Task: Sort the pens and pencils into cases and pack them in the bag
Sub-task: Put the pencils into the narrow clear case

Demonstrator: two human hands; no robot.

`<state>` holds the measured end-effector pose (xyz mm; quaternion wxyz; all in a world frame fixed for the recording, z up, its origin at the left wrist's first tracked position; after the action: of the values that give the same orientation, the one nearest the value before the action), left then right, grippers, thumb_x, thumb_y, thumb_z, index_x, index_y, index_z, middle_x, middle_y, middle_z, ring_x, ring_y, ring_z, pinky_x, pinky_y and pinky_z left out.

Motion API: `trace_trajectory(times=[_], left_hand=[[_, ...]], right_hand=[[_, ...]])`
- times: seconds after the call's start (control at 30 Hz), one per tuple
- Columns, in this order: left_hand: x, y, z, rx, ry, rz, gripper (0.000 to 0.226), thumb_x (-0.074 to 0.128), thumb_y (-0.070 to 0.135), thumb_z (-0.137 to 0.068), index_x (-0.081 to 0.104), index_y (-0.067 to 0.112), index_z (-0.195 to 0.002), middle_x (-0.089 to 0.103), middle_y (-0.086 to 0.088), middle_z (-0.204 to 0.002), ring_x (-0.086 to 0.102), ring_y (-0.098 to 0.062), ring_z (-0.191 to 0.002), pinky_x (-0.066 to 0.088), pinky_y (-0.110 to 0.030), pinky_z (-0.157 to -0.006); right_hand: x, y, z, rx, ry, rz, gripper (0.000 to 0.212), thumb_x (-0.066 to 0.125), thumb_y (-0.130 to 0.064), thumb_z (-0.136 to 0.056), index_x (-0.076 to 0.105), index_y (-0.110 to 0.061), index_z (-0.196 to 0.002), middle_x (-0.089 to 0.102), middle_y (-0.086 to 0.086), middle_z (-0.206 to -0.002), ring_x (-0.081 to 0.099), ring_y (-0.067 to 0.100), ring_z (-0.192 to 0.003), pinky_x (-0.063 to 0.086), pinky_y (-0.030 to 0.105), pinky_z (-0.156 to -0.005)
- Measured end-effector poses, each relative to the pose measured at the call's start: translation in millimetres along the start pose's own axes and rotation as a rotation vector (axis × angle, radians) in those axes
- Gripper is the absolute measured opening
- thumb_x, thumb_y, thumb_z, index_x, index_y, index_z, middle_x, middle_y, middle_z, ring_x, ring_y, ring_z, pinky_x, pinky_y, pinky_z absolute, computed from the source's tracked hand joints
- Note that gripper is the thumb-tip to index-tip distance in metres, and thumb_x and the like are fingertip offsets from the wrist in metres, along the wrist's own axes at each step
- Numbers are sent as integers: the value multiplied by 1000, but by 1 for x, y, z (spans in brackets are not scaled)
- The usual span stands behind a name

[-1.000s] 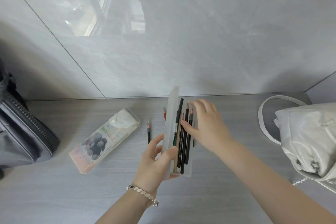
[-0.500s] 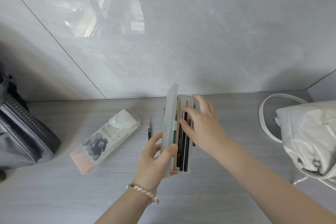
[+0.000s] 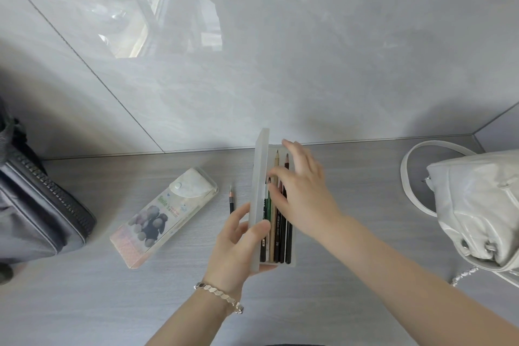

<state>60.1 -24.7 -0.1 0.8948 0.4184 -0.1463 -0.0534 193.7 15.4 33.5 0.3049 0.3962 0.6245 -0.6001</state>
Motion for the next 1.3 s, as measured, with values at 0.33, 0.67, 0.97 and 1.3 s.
trace_trajectory(times=[0.33, 0.67, 0.97, 1.3], left_hand=[[-1, 3, -3, -71, -19, 42, 62, 69, 35, -59, 58, 21, -118, 63, -18, -115, 66, -30, -92, 56, -56, -73], [-7, 14, -2, -106, -14, 157, 58, 70, 36, -60, 62, 24, -116, 66, -3, -119, 67, -25, -101, 53, -60, -78], [-8, 14, -3, -70, 10, 110, 80, 72, 42, -50, 54, 25, -126, 57, -2, -131, 52, -24, -122, 55, -59, -72], [-10, 16, -4, -36, 7, 72, 77, 71, 36, -53, 53, 26, -127, 58, 1, -127, 51, -18, -122, 57, -53, -74]], right_hand=[[6, -20, 9, -158, 4, -23, 43, 40, -41, -80, 64, -12, -100, 42, 18, -139, 30, 37, -135, 22, 46, -105], [25, -25, 51, -407, -186, 141, 90, 44, -72, -73, 35, -12, -139, 22, 8, -153, 3, 19, -144, -2, 45, -114], [32, -17, 42, -411, -229, 226, 102, 32, -82, -68, 28, -10, -141, 26, 12, -151, 3, 21, -141, 7, 59, -113], [47, -24, 56, -459, -227, 344, 96, 26, -77, -77, 29, -5, -141, 25, 15, -152, 7, 23, -142, 7, 54, -107]])
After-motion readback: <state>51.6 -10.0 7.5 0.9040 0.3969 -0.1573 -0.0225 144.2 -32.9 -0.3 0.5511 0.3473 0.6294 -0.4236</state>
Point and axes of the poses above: each hand's wrist, its own z-axis away from the middle knuckle, its own x-axis out of the palm, y = z × x, the point moved 7 cm from there along -z, towards the middle knuckle
